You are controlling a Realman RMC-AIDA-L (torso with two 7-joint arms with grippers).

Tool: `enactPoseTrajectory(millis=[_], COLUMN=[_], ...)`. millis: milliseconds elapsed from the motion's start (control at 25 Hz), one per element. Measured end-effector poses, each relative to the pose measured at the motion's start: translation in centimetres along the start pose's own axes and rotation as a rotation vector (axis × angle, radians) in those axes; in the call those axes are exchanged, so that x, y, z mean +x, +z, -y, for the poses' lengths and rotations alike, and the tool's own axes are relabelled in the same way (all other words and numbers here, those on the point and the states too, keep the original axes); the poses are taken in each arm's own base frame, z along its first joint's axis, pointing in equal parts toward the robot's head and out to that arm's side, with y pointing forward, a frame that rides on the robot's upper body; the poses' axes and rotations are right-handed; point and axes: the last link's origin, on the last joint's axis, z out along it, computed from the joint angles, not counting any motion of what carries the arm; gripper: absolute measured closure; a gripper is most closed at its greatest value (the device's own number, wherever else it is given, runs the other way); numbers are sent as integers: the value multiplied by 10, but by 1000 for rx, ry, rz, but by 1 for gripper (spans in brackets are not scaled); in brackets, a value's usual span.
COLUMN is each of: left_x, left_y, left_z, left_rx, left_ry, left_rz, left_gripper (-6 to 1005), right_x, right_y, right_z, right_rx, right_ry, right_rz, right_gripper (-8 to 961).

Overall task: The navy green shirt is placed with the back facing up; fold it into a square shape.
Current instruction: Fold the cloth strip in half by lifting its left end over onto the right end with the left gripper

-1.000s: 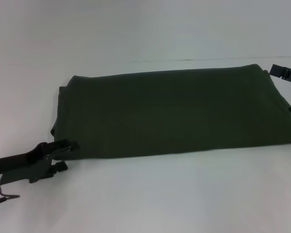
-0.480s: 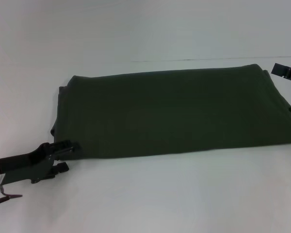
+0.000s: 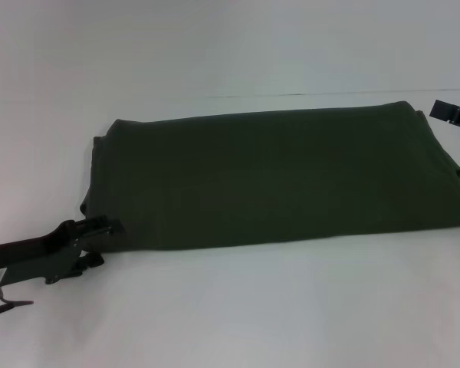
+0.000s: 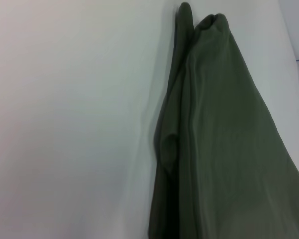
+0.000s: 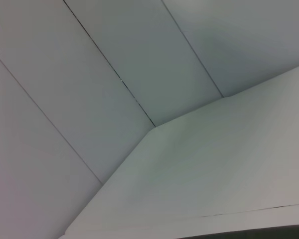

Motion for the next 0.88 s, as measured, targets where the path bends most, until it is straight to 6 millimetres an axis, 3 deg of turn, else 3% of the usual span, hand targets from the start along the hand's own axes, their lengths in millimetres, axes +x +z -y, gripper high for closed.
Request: enactPoseTrajectory(millis=[880], left_x=[16], left_y=[8], left_z=[-17], left_rx=[16], left_ry=[80], left_rz=[6], left_gripper=[172], right_x=[2], right_y=[-4], right_z=[1], right_rx=[1], right_ry=[10], right_rz=[7], right_gripper=[132])
